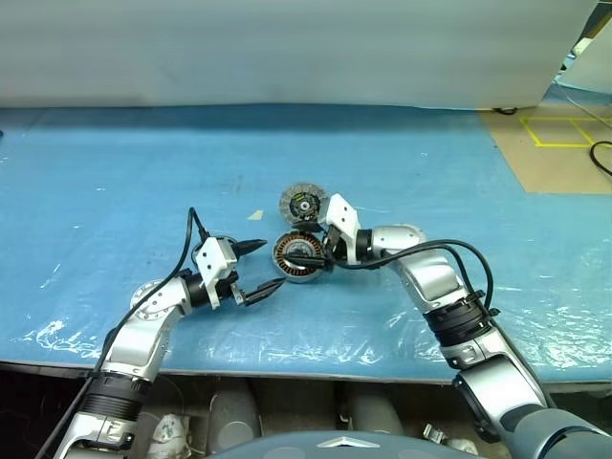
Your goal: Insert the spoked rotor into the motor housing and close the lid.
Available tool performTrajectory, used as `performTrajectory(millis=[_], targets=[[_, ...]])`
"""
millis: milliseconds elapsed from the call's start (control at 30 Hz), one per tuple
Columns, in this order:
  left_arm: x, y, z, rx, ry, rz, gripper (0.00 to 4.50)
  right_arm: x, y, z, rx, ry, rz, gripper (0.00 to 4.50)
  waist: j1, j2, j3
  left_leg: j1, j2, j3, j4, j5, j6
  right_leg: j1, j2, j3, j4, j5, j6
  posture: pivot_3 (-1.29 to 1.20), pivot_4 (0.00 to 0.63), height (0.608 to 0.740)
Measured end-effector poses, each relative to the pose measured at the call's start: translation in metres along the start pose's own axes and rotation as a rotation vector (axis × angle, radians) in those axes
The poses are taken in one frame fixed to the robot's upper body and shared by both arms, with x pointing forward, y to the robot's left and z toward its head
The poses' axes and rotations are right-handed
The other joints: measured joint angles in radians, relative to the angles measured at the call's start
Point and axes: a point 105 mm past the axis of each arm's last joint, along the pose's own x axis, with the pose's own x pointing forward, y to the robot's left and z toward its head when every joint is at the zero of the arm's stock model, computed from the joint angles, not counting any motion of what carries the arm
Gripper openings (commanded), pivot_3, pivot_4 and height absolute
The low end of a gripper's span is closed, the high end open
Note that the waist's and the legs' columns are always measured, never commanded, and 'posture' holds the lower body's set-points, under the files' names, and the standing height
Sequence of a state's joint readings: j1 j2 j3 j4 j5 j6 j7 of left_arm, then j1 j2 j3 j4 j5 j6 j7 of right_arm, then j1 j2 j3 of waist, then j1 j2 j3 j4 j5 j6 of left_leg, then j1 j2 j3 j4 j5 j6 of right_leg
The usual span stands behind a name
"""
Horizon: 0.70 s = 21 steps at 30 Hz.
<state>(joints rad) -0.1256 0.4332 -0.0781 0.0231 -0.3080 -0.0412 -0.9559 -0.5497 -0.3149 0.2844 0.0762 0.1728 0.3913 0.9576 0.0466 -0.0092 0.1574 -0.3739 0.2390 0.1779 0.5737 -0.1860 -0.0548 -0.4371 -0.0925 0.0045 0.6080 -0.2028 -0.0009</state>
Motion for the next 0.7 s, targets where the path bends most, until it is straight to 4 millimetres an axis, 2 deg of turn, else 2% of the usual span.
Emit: performTrajectory(millis=[233,433,700], targets=[[0.001,0.001,0.002,0.004,-0.002,-0.005,4.50,0.000,-0.003,-0.003,0.004,0.013,-0.025,0.11,0.000,0.000,0.000,0.000,0.000,0.000,0.000,0.000,0.000,0.000,0.000,0.000,0.000,0.000,0.000,0.00,0.150,0.740],[0.001,0.001,0.001,0.004,-0.001,-0.005,4.50,0.002,-0.001,-0.020,0.023,0.060,-0.026,0.03,0.000,0.000,0.000,0.000,0.000,0.000,0.000,0.000,0.000,0.000,0.000,0.000,0.000,0.000,0.000,0.00,0.150,0.740],[0.001,0.001,0.001,0.004,-0.001,-0.005,4.50,0.005,0.003,-0.029,0.021,0.100,-0.013,0.03,0.000,0.000,0.000,0.000,0.000,0.000,0.000,0.000,0.000,0.000,0.000,0.000,0.000,0.000,0.000,0.00,0.150,0.740]])
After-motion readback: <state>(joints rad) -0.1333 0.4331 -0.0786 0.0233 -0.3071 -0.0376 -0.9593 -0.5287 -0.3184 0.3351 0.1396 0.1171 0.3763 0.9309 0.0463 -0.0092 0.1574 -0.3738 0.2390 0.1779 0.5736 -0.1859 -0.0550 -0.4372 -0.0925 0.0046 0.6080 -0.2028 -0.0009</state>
